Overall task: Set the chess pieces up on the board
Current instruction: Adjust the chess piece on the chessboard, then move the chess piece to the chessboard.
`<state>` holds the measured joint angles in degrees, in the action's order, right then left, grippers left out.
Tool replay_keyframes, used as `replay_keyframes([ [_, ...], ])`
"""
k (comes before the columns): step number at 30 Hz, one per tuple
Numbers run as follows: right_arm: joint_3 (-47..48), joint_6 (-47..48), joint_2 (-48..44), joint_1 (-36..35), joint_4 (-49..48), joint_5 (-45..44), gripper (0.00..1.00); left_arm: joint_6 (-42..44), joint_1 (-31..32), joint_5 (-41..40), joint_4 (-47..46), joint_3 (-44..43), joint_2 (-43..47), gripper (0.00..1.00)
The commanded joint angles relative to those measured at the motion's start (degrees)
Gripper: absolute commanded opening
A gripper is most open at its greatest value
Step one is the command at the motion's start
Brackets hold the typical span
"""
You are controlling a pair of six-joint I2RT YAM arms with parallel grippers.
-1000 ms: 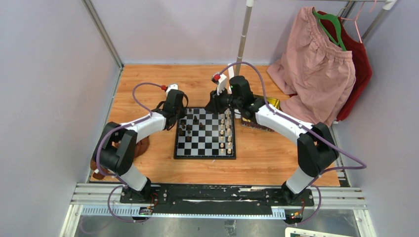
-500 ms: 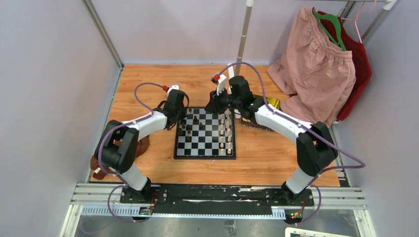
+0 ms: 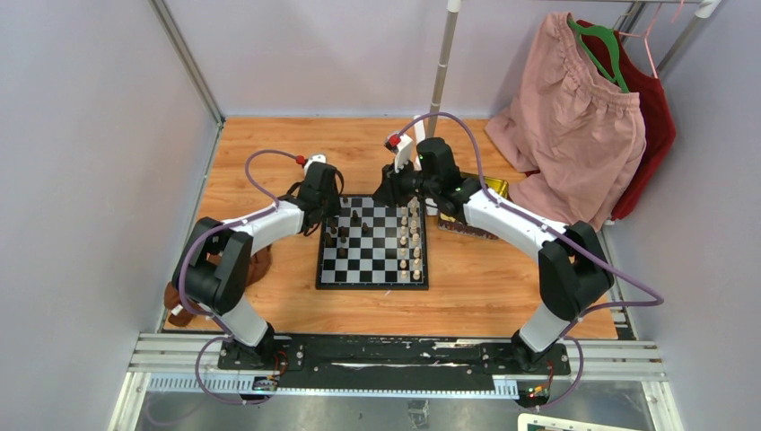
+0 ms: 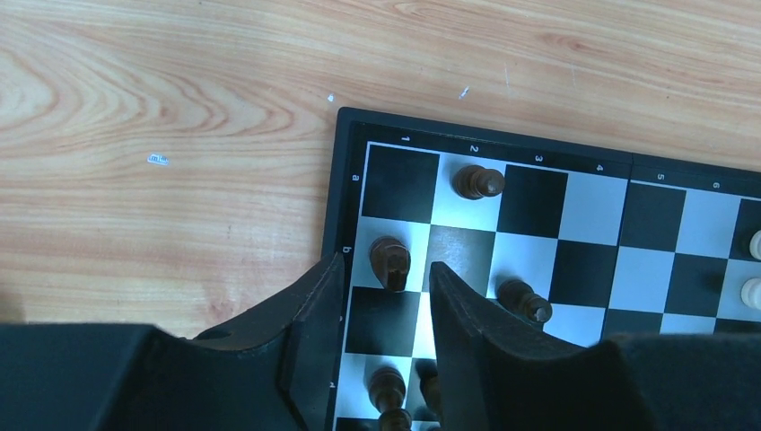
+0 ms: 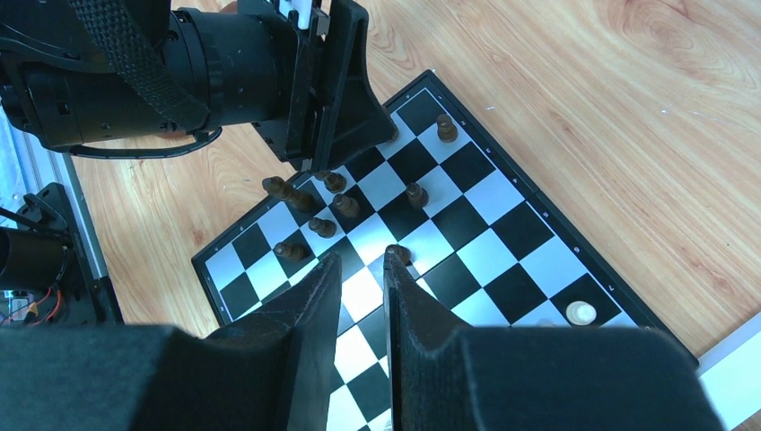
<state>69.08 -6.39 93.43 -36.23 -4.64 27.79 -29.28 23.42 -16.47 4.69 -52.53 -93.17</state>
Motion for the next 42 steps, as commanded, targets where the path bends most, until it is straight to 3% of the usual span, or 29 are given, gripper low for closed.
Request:
replay_keyframes([
  [1, 0.8, 0.2, 0.1, 0.8, -0.7, -0.3, 0.28, -0.2, -0.1, -0.1, -0.1, -1.6, 0.5, 0.48],
  [11, 3.6, 1.9, 2.7, 0.7, 3.8, -3.7, 0.28, -0.9, -0.1, -1.7, 1.2, -1.5, 8.5, 0.49],
  [18, 13.0, 6.0, 11.7, -1.1, 12.8, -3.3, 0.29, -1.3, -0.1, -2.8, 3.5, 1.6, 19.8, 0.52],
  [28, 26.6, 9.3, 23.9, -5.3, 22.4, -8.3, 0.30, 1.4, -0.1, -2.2, 7.7, 5.2, 33.1, 0.71],
  [32, 27.5, 7.4, 24.7, -5.7, 23.4, -15.1, 0.29, 4.9, -0.1, 3.9, 7.8, 4.3, 31.3, 0.69],
  [36, 24.0, 2.0, 20.8, -3.1, 23.1, -24.8, 0.29, 8.6, 0.1, 11.6, 10.0, 0.7, 24.0, 0.66],
  [42, 15.2, -2.5, 12.3, 4.1, 19.6, -27.6, 0.29, 13.4, 2.6, 15.1, 13.3, -5.6, 13.6, 0.58],
])
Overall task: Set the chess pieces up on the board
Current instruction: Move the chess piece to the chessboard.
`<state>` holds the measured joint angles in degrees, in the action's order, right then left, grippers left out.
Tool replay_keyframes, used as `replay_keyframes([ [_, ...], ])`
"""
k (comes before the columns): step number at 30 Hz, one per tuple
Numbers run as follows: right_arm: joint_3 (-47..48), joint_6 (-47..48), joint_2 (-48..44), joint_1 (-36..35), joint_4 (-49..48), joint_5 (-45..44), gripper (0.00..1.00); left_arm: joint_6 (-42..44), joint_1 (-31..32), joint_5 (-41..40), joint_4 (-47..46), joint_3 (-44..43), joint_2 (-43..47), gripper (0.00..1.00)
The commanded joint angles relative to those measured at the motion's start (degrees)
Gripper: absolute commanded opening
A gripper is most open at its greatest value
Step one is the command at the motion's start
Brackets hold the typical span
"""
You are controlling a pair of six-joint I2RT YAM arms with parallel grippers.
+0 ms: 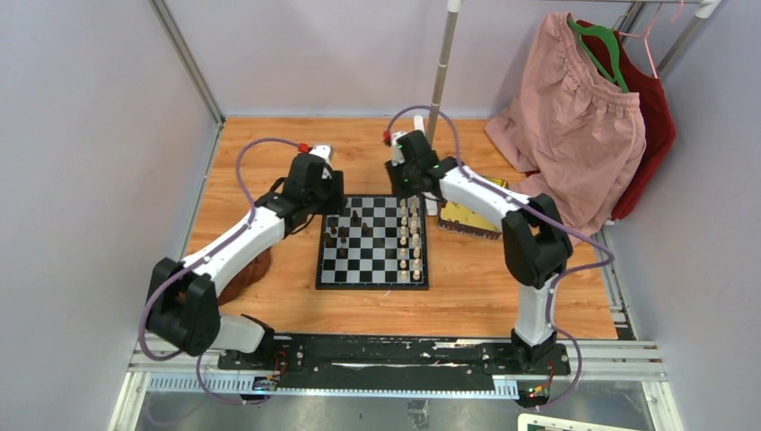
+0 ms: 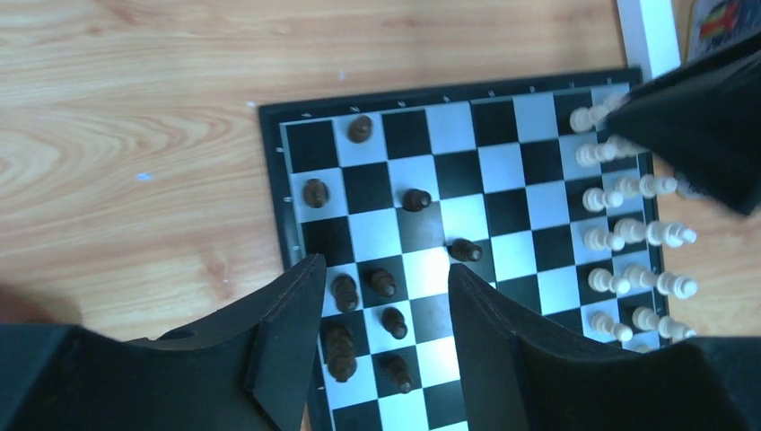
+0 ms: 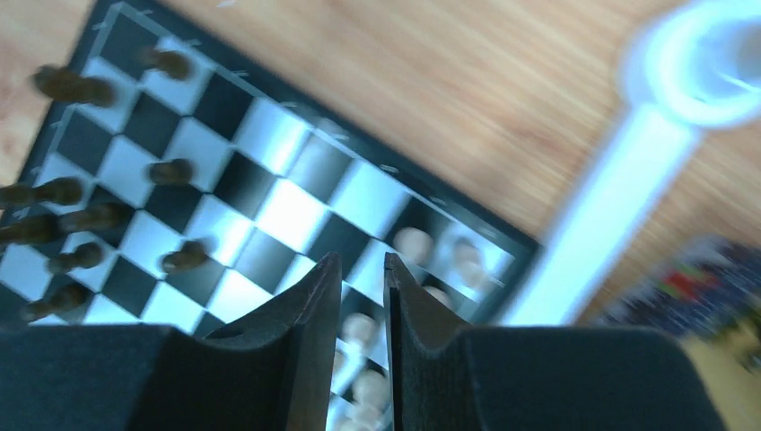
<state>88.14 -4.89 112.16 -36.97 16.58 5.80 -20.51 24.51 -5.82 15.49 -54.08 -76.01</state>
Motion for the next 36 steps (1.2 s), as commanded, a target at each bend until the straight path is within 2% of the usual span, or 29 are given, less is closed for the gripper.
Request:
replay_keyframes([
  [1, -4.6, -3.9, -7.3, 5.5, -1.6, -5.7, 0.28, 4.9, 1.8, 4.7, 2.6, -4.7, -4.5, 0.58],
  [7, -7.8, -4.0, -10.8, 8.1, -1.8, -9.7, 0.28, 7.3, 3.3, 6.8, 4.9, -9.5, -10.9, 0.53],
  [14, -9.9, -4.7, -12.0, 10.2, -2.5, -9.8, 0.28, 9.0, 5.4, 5.9, 8.2, -15.3, -17.7, 0.50],
  [23, -11.0, -4.9, -12.6, 11.5, -3.0, -9.2, 0.28, 7.7, 5.6, 2.9, 11.3, -18.8, -23.1, 0.42],
  [36, -11.2, -5.2, -12.4, 11.6, -3.4, -8.5, 0.28, 7.5, 5.6, 1.9, 11.1, -20.2, -27.3, 0.41],
])
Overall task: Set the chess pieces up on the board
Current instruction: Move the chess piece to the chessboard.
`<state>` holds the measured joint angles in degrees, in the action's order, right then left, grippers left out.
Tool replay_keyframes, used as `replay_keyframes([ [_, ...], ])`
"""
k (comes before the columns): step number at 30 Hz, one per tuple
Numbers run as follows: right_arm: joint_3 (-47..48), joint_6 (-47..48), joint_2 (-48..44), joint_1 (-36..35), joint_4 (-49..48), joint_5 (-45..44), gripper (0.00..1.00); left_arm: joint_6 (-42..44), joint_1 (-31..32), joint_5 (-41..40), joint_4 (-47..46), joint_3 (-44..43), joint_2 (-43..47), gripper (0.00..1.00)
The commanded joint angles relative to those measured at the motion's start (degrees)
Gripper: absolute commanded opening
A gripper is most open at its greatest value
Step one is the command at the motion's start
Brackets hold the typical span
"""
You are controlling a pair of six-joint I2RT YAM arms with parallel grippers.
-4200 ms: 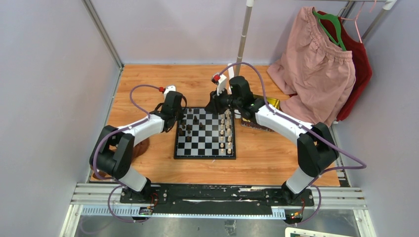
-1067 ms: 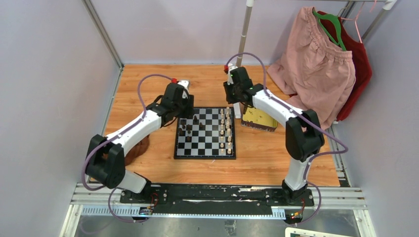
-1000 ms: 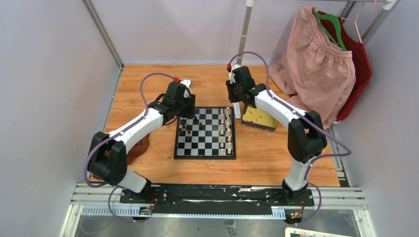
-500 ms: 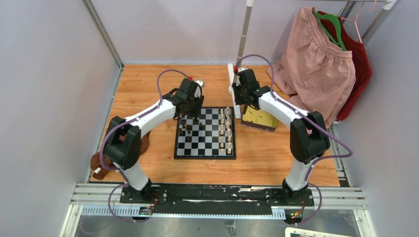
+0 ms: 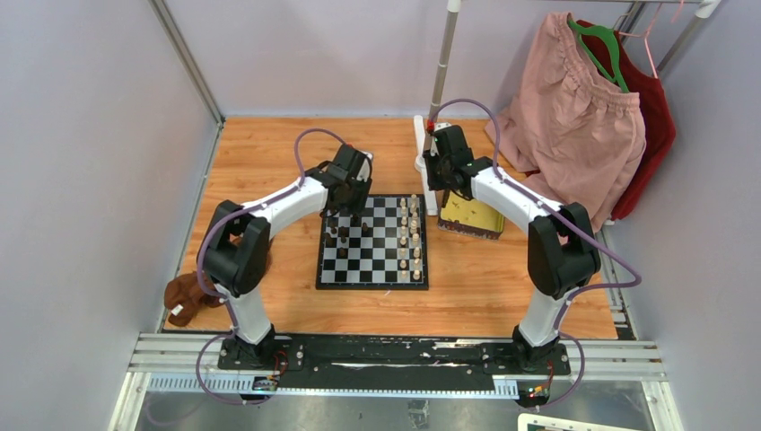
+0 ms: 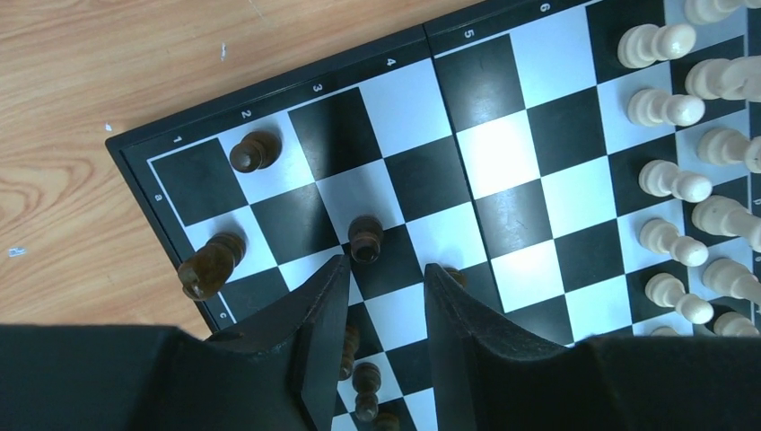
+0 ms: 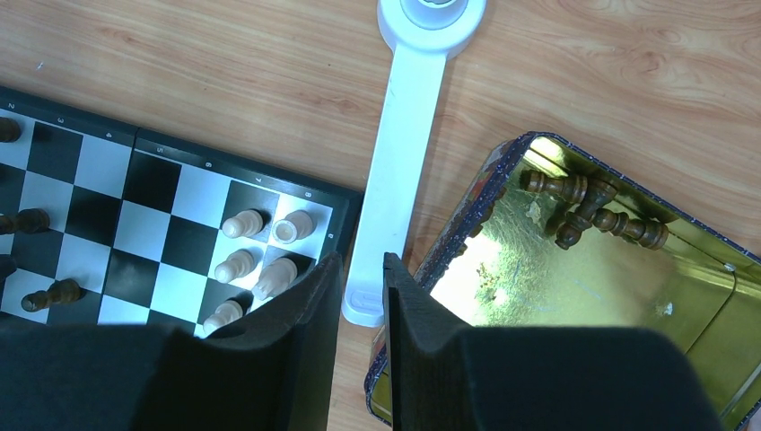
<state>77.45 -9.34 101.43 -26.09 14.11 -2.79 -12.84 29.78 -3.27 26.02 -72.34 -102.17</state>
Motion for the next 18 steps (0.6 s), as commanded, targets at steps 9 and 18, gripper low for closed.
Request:
replay_keyframes([
  [9, -0.6, -0.8, -1.5, 0.7, -0.9, 0.3, 0.28, -0.3, 0.4, -1.8, -0.3, -2.4, -2.4, 0.40],
  [18, -0.5, -0.6, -1.1, 0.9, -1.0, 0.4, 0.28, -0.3, 0.4, -1.9, -0.4, -3.1, -4.0, 0.39],
])
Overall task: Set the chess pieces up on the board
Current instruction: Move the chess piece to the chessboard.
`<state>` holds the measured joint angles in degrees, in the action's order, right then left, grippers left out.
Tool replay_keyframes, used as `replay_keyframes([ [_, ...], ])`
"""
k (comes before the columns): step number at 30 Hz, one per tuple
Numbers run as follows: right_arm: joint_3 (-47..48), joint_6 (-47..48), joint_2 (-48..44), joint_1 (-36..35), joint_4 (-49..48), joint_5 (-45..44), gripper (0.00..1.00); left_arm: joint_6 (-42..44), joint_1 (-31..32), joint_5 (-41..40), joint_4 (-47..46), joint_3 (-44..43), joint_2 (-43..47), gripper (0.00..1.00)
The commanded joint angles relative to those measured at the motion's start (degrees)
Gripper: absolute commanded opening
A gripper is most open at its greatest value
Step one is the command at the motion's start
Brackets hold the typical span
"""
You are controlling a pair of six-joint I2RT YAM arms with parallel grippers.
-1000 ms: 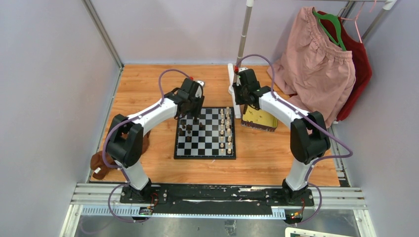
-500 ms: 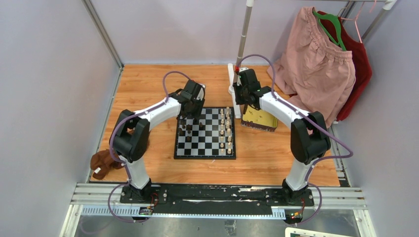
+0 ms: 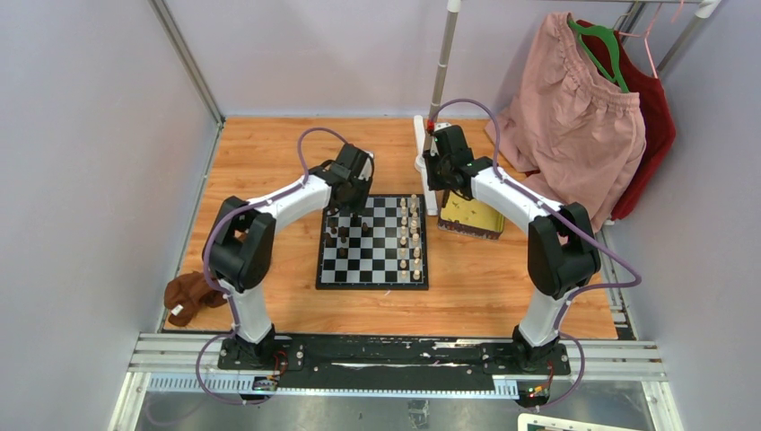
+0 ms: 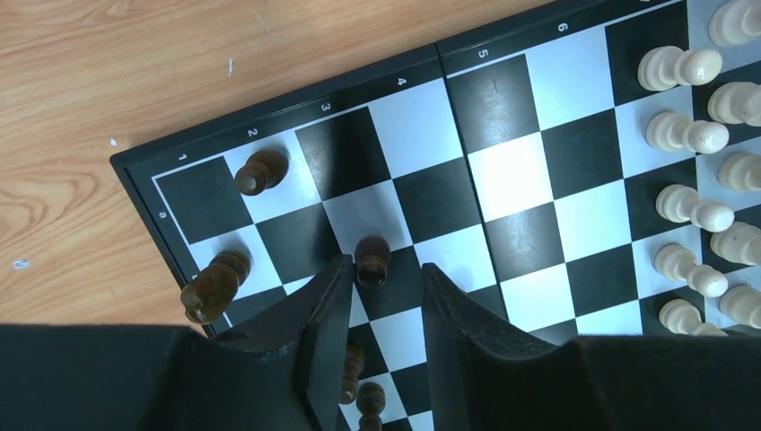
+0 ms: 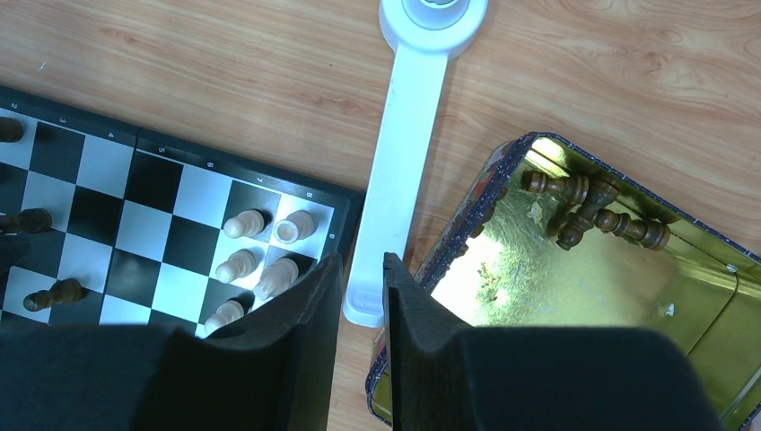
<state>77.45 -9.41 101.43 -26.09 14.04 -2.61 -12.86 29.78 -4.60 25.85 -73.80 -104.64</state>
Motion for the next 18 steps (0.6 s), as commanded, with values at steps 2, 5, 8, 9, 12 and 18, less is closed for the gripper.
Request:
replay_keyframes([
  [2, -0.5, -0.6, -0.9, 1.0, -0.9, 0.3, 0.28, -0.2, 0.4, -0.6, -0.2, -1.8, -1.8, 0.39],
  [5, -0.5, -0.6, -0.8, 1.1, -0.9, 0.4, 0.28, -0.2, 0.4, -0.6, -0.3, -1.8, -2.2, 0.39],
  [8, -0.3, -0.6, -0.6, 1.2, -0.9, 0.5, 0.28, -0.1, 0.4, -0.8, -0.3, -2.0, -2.5, 0.38],
  [9, -0.2, -0.7, -0.5, 1.2, -0.9, 0.5, 0.28, -0.1, 0.4, -0.8, -0.2, -2.0, -2.6, 0.37],
  [12, -0.2, -0.7, -0.4, 1.3, -0.9, 0.6, 0.28, 0.0, 0.4, -1.0, -0.3, -2.0, -2.7, 0.35],
  [18, 0.0, -0.7, -0.1, 1.3, -0.9, 0.7, 0.28, 0.1, 0.4, -1.5, -0.1, -2.0, -2.4, 0.30],
])
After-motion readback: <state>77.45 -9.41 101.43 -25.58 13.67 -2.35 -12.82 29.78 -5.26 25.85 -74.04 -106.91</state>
